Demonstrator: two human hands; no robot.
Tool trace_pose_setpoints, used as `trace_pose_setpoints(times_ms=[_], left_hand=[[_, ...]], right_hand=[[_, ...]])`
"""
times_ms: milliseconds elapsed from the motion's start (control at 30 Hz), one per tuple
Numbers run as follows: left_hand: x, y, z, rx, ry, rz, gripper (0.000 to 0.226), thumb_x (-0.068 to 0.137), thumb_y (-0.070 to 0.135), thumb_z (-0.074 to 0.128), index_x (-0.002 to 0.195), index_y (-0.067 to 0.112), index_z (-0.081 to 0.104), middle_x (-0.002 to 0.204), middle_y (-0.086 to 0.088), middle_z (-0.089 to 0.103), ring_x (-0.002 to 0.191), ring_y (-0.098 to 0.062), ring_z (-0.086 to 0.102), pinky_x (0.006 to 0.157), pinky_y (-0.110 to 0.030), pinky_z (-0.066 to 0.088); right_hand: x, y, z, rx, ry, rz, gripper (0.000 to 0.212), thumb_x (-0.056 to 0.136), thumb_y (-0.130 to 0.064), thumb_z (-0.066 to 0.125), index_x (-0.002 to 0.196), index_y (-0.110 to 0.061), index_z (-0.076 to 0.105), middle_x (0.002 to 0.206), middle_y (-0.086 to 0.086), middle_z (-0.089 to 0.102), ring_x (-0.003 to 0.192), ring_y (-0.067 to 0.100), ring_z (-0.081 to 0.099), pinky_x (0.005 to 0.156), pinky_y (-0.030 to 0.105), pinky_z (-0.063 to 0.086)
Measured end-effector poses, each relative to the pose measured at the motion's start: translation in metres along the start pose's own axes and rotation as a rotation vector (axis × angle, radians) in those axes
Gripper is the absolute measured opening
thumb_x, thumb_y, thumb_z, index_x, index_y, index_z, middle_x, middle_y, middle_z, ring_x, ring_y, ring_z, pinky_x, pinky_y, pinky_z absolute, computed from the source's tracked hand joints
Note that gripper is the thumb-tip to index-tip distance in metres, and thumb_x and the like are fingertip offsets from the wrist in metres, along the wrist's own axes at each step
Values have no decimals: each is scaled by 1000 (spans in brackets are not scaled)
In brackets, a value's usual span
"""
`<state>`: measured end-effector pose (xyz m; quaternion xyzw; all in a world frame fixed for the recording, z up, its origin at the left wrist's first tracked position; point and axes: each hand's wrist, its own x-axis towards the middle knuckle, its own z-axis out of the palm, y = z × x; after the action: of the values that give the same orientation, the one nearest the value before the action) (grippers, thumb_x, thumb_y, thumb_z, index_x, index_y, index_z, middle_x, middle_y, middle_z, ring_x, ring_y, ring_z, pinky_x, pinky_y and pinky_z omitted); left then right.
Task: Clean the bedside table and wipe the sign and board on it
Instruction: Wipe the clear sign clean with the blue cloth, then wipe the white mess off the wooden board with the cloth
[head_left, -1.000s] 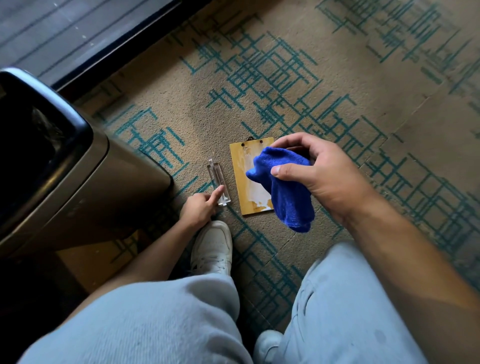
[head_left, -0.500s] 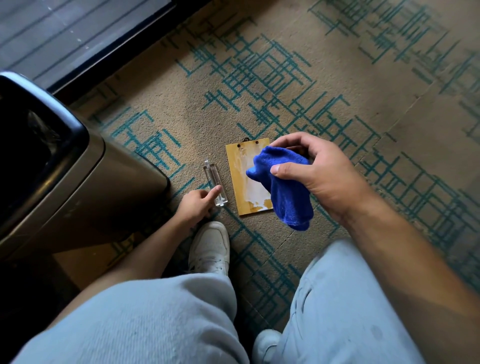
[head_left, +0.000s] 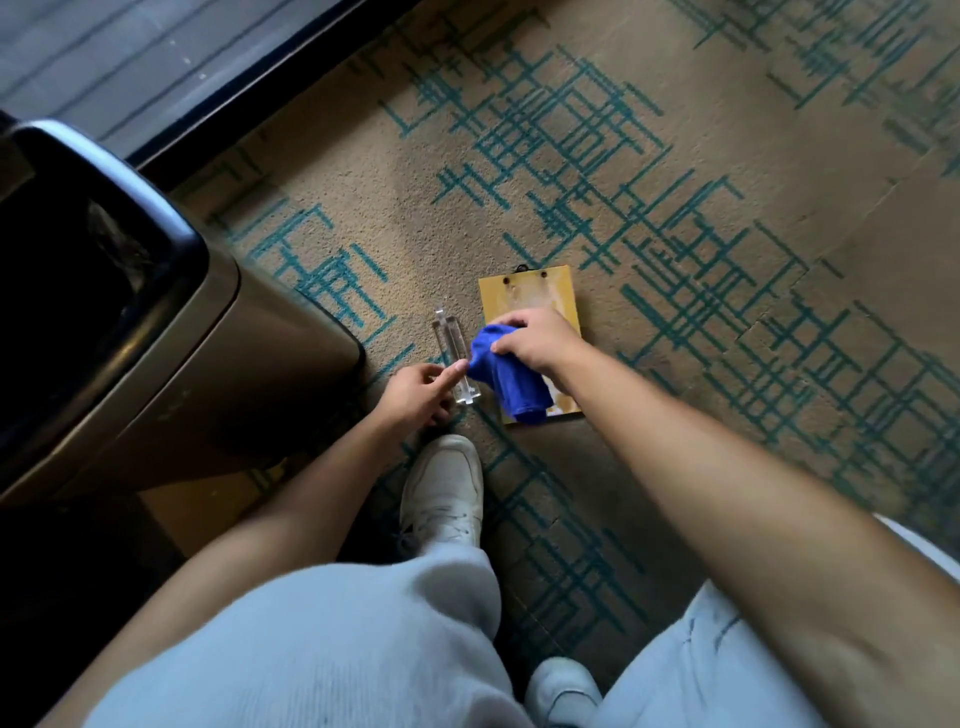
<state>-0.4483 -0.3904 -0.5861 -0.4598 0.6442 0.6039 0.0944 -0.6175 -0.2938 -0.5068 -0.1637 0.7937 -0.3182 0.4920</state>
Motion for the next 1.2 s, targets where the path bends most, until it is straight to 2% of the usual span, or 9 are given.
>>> trace_pose_setpoints(times_ms=[67, 167, 333, 467, 667, 800, 933, 1067, 1200], left_hand=[[4, -2, 1, 32, -4, 10, 55, 87, 66, 58, 88, 11, 65, 70, -9, 65, 55, -24, 61, 47, -27, 47], [8, -5, 1, 77, -13, 25, 54, 89, 68, 52, 86, 15, 59, 63, -3, 63, 47, -21, 59, 47, -29, 47], [6, -7, 4, 65, -31, 28, 49, 97, 58, 48, 102, 10, 57, 65, -3, 63, 49, -23, 56, 48, -28, 44], [9, -11, 3, 69, -17, 17, 64, 93, 67, 45, 101, 4, 56, 63, -2, 64, 44, -20, 55, 47, -27, 43], [5, -1, 1, 137, 7, 4, 52, 97, 61, 46, 97, 10, 57, 64, -3, 65, 43, -14, 55, 49, -26, 42], [-6, 11, -11, 299, 282, 67, 57, 94, 68, 45, 109, 14, 57, 86, -5, 70, 74, -22, 65, 71, -35, 52], [-1, 56, -21, 412, 471, 265, 40, 103, 48, 43, 110, 13, 60, 95, -1, 62, 85, -19, 56, 74, -32, 42], [36, 103, -24, 587, 445, 398, 33, 100, 37, 44, 106, 13, 67, 101, -6, 67, 94, -24, 61, 81, -36, 50], [64, 125, -10, 743, 289, 321, 33, 101, 30, 46, 116, 10, 67, 111, -14, 71, 96, -30, 68, 86, -37, 55]], right_hand=[[13, 16, 20, 1, 10, 32, 30, 81, -4, 67, 107, -19, 73, 102, 4, 70, 98, 20, 64, 89, 31, 52], [22, 24, 42, -94, 68, 4, 29, 83, -12, 70, 110, -21, 74, 108, 4, 72, 103, 21, 65, 84, 26, 49], [22, 24, 59, -432, 148, -52, 27, 88, -25, 64, 113, -30, 73, 112, 5, 73, 103, 29, 67, 83, 30, 51], [16, 22, 61, -626, 104, -34, 26, 89, -20, 61, 110, -27, 73, 110, 10, 71, 103, 33, 66, 76, 29, 48], [-1, 23, 45, -759, -91, -19, 28, 82, -18, 62, 107, -20, 74, 106, 10, 72, 95, 32, 66, 73, 30, 50], [-11, 5, 4, -714, -157, -49, 25, 80, -14, 62, 100, -17, 77, 97, 9, 73, 92, 27, 67, 68, 24, 43], [-25, -19, -41, -674, -112, -83, 16, 81, -15, 66, 93, -11, 77, 85, 9, 68, 81, 23, 61, 51, 21, 37], [-36, -34, -64, -691, -88, -119, 15, 80, -18, 67, 91, -17, 77, 86, 7, 69, 79, 22, 62, 52, 24, 39], [-48, -36, -84, -696, -74, -146, 19, 80, -19, 66, 96, -20, 77, 90, 6, 71, 84, 23, 64, 57, 26, 42]])
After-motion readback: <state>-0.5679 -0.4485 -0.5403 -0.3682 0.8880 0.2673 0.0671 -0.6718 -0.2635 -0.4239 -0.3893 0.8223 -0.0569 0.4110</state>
